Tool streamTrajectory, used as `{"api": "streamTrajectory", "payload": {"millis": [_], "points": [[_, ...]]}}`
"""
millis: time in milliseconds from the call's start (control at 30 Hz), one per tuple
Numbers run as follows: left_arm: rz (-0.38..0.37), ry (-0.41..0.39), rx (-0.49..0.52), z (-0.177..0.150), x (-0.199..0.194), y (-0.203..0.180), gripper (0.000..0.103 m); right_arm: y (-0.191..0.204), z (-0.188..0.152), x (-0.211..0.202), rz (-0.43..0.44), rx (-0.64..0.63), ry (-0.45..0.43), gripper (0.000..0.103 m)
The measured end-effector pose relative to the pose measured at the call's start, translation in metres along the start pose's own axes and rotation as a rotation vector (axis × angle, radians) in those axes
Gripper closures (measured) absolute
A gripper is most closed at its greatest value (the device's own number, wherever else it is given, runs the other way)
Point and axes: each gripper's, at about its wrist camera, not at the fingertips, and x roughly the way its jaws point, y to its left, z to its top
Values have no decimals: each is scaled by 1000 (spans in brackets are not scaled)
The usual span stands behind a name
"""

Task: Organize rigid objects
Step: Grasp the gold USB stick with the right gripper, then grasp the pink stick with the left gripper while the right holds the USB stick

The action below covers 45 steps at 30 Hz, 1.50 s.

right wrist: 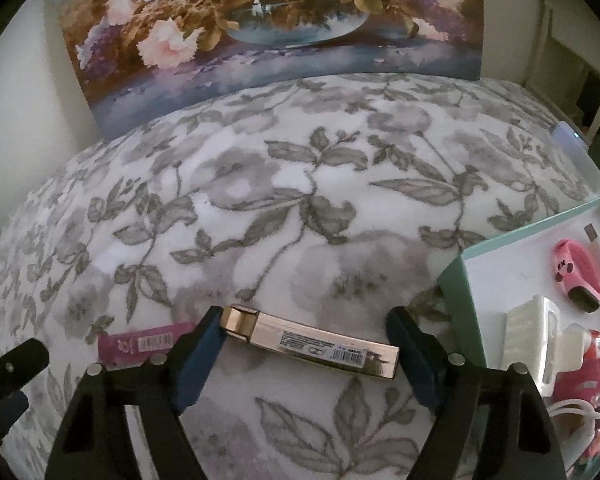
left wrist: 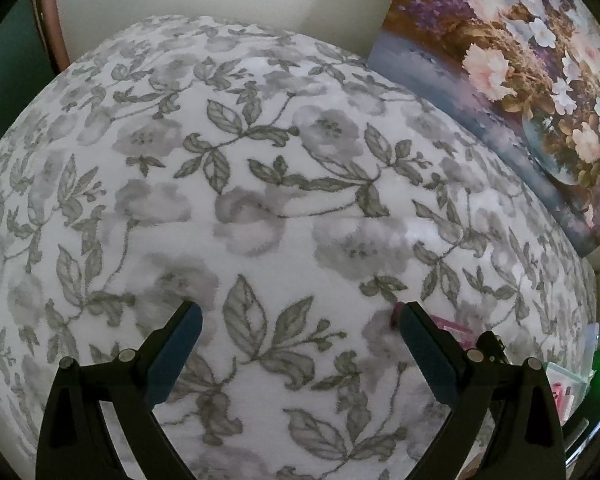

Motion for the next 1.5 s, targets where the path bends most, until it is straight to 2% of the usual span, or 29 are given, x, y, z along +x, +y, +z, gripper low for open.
{"api": "streamTrajectory", "payload": {"millis": [367, 667, 1033, 1300, 1367, 1433, 1500], "points": [[-83, 8, 48, -6, 11, -23, 4, -10, 9, -17, 75, -11, -28, 20], [-102, 6, 110, -13, 25, -52, 4, -25, 31, -34, 92, -37, -70, 20], [-72, -15, 222, -23, 39, -90, 4, -45, 41, -35, 102, -54, -85, 20], [-36, -43, 275, -27, 41, -99, 4, -55, 41, -33, 112, -42, -71, 20], [-32, -45, 290, -27, 41, -100, 6, -56, 40, -33, 114, -39, -68, 20], [-52, -50, 301, -28, 39, -101, 21, -57, 40, -33, 115, -38, -67, 20], [-51, -54, 313, -28, 35, -103, 23, -57, 39, -34, 115, -38, -64, 20]]}}
